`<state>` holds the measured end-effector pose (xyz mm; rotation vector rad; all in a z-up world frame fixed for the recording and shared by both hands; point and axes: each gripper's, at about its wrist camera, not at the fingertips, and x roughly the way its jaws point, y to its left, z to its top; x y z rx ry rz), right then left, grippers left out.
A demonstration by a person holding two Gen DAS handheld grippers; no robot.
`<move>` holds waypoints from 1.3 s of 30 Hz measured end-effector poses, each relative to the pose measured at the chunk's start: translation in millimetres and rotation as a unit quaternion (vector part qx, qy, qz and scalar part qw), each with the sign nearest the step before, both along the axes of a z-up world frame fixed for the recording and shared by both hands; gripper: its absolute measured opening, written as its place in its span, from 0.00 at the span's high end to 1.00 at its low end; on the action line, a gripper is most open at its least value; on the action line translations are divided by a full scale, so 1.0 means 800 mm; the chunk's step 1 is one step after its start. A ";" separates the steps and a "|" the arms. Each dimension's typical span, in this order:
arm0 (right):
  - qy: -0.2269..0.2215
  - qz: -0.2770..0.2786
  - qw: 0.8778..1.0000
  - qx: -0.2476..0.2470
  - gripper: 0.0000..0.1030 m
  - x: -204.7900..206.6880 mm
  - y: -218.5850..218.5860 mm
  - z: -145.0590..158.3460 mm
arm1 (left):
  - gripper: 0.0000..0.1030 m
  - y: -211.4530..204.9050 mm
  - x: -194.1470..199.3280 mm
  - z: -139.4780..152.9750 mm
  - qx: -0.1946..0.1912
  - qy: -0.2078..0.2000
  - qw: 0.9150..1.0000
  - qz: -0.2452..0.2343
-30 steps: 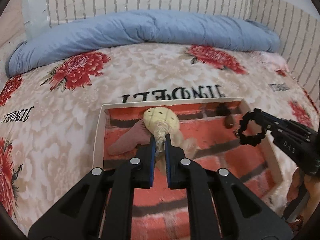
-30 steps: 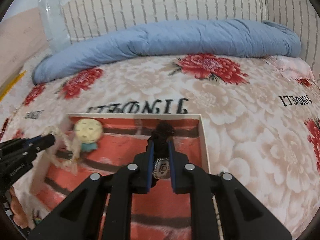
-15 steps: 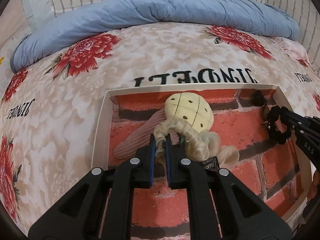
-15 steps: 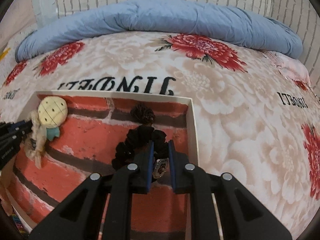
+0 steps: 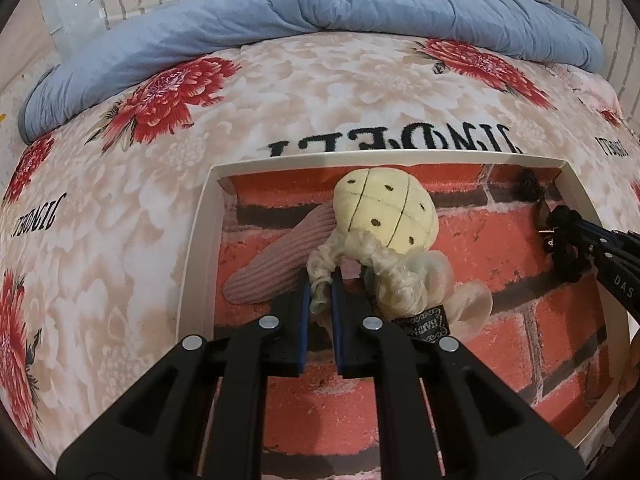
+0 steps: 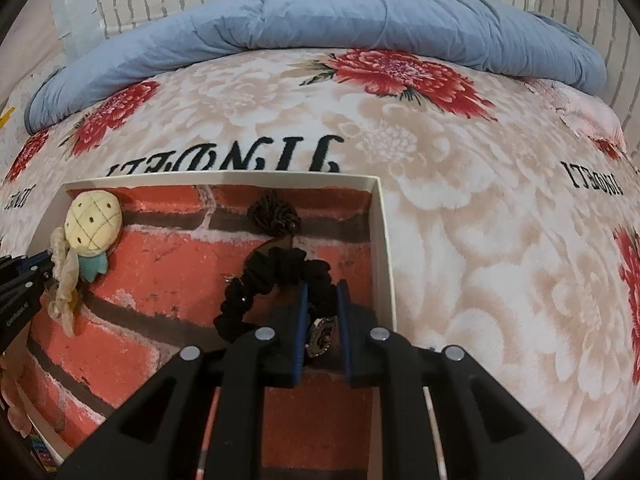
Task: Organize jewelry
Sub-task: 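Open both tools to release the clip and scrunchie in the tray, then withdraw both tools from the tray toward the remaining jewelry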
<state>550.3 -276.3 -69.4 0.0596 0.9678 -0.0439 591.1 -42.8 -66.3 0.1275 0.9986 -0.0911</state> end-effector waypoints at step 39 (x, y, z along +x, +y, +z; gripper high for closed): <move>-0.018 0.017 1.000 0.014 0.10 -0.105 -0.015 0.120 | 0.05 0.052 -0.128 0.145 -0.012 -0.027 0.999 0.013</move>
